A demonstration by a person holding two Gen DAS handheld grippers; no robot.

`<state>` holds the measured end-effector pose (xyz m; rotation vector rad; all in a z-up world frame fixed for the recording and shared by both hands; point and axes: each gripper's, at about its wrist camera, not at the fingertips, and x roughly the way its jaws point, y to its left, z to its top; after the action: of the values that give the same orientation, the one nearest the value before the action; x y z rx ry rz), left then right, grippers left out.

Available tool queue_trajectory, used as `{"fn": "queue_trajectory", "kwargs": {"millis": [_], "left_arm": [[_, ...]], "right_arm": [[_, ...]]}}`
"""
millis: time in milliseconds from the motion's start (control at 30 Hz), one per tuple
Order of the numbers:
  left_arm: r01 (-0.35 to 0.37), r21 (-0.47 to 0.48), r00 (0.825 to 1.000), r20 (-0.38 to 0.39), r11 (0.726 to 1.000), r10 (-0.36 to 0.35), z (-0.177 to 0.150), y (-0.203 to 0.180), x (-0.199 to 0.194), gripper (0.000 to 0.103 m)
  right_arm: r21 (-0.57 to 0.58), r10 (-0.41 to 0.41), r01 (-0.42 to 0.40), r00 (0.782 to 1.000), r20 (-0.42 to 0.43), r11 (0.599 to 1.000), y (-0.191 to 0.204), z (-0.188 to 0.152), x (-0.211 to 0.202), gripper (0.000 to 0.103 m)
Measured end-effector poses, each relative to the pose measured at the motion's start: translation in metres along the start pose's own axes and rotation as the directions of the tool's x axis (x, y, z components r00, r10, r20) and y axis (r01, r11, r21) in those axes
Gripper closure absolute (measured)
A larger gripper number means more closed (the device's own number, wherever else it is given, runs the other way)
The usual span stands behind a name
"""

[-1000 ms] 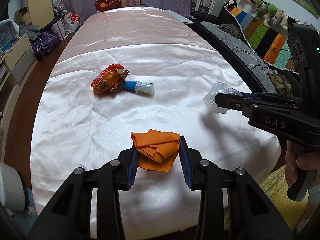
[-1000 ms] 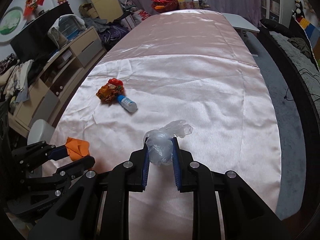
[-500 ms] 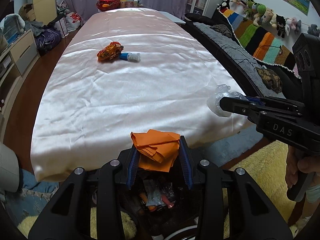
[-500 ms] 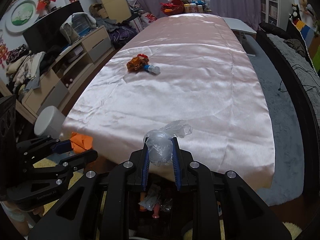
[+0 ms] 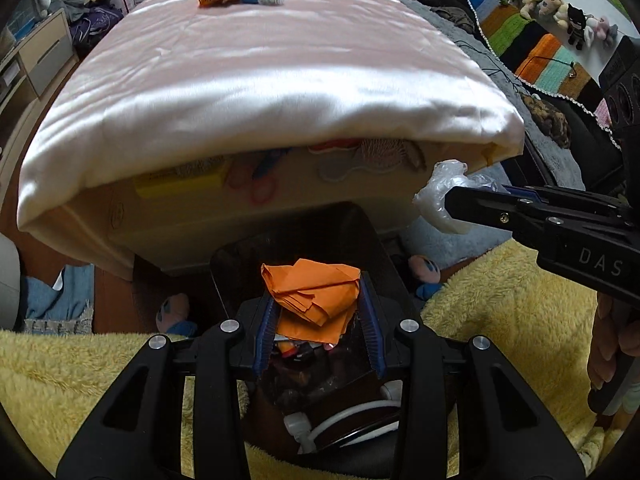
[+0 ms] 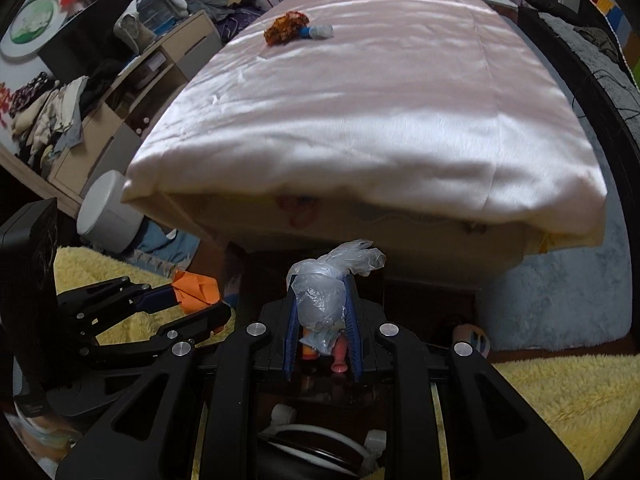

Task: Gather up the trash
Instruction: 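Lower the orange cloth and plastic bag into the black bin and open both tools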

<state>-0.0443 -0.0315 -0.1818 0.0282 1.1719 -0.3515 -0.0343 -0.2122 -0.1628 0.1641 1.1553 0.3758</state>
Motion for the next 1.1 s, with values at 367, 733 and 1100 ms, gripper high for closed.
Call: {"fn": "queue_trajectory", "kwargs": {"millis": [367,733,1100], "left_arm": [[0.027,-0.049,0.996,-0.086,0.998,-0.031,-0.025,0.01,0.027,0.066],[-0.027,-0.06,0.996,-0.081,0.998,0.022,-0.017,0.019,0.021,0.032],[-0.046,-0.116,0.995,0.079,0.992,0.056,0.037,0.049,-0.031,0.008]], "right_arm": [[0.005,0.001,-0.001,0.997,-0.082,1.0,0.006,-0.016,0.027,0.079],[0.015,-0.016,0.017,0.997,-0.07,1.0,0.003,-0.004,0.026,0.049],[0.042,-0.075,0.07,0.991,0.115,0.997,-0.016,0.046,-0.019,0.012]]}}
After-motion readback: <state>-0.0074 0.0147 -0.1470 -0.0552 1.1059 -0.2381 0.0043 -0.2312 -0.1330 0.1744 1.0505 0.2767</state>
